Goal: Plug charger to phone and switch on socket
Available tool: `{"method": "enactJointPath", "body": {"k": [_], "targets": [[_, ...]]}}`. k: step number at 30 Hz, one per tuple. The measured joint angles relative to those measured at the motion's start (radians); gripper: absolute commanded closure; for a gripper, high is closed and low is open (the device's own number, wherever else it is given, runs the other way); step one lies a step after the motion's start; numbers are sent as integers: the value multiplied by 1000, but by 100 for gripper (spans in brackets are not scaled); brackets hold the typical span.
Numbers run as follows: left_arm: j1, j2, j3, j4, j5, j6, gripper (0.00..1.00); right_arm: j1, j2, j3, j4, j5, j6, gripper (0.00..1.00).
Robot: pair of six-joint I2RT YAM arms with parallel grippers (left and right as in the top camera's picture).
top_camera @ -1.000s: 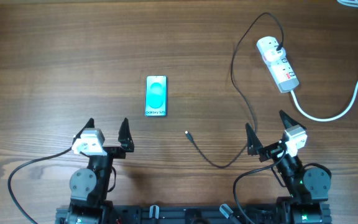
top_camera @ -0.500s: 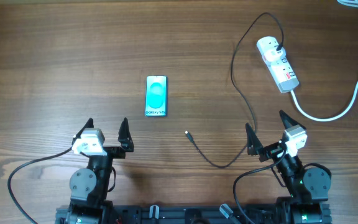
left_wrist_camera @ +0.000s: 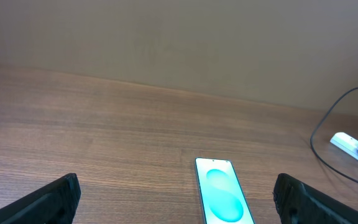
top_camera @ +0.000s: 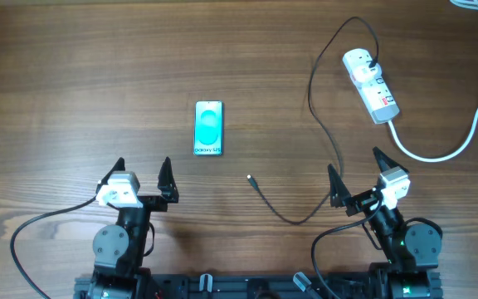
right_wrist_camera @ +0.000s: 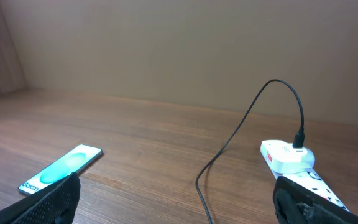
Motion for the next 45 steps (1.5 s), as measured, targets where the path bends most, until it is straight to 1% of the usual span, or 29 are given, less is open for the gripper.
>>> {"method": "enactJointPath", "body": {"k": [35,41,44,45], "targets": [[0,0,0,0,0,0,0,0,0,0,0,0,0,0],[0,0,1,64,5,3,0,0,0,0,0,0,0,0],[0,0,31,-18,26,-32,0,0,0,0,0,0,0,0],[0,2,58,-77,30,-58,0,0,0,0,0,0,0,0]]}}
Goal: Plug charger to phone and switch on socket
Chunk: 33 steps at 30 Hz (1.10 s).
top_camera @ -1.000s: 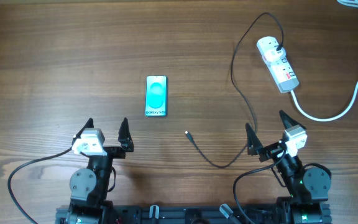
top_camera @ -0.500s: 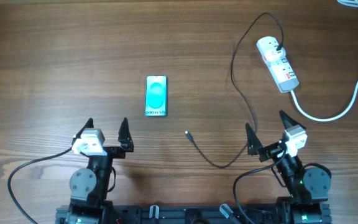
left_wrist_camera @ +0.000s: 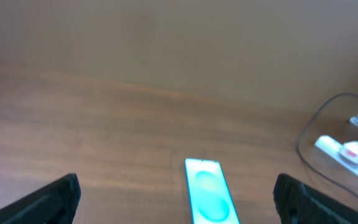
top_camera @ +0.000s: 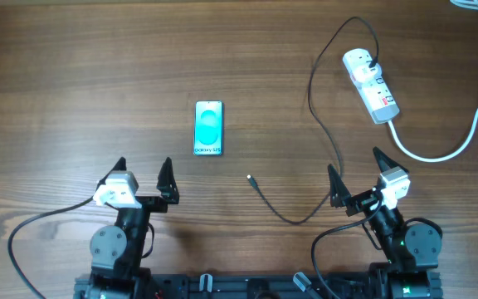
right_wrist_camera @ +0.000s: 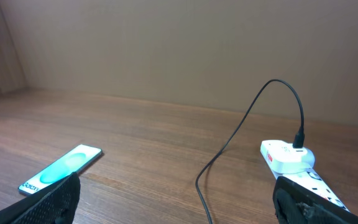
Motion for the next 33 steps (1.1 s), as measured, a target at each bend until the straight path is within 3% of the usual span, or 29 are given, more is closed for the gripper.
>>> {"method": "enactJointPath", "body": {"k": [7,18,21,27,28,29,31,33], "targets": [[0,167,337,-289,124,-80,0,0,0,0,0,0,0,0],[0,1005,1061,-872,430,-96,0,0,0,0,0,0,0,0],[0,1184,1189,-993,469,-98,0,0,1,0,0,0,0,0],[-1,1403,1213,-1014,566,-98,0,0,1,0,0,0,0,0],[-1,1434,1213,-1014,577,-98,14,0,1,0,0,0,0,0],[-1,1452,1213,-1014,580,-98,34,0,1,0,0,0,0,0],[-1,1475,1213,-1016,587,-104,96,0,1,0,0,0,0,0],[-1,1487,1213,-1016,591,-102,96,0,1,0,0,0,0,0]]}}
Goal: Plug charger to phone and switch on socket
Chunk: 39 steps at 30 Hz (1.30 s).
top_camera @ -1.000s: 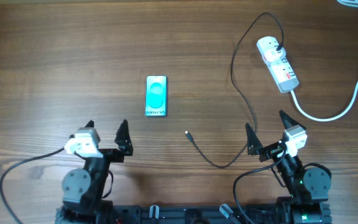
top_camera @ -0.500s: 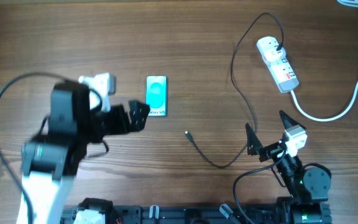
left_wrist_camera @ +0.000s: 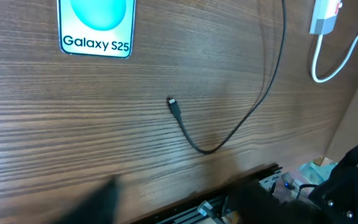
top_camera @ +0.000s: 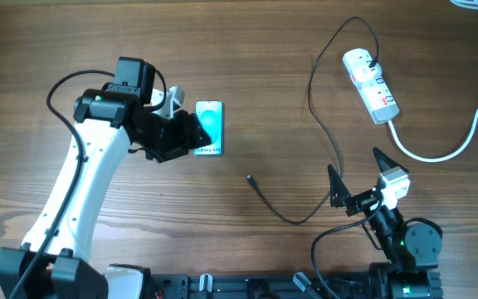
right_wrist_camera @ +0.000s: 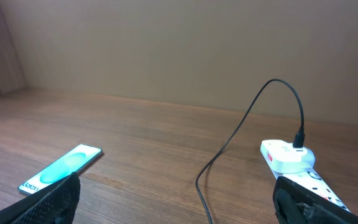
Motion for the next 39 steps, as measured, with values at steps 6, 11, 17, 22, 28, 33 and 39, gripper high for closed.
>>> {"method": "enactJointPath", "body": {"k": [6,11,17,22,28,33,39], "targets": [[-2,3,0,5,8,0,96,0,0,0,0,0,0,0],[-45,3,0,-18,-111,-76,96,0,0,0,0,0,0,0],[-198,27,0,19,-319,-225,96,0,0,0,0,0,0,0],[-301,89,0,68,-405,-295,96,0,0,0,0,0,0,0],[-350,191,0,134,-463,-341,95,0,0,0,0,0,0,0],[-356,286,0,188,-506,-351,91,0,0,0,0,0,0,0],[-356,349,0,263,-586,-354,81,0,0,0,0,0,0,0]]}}
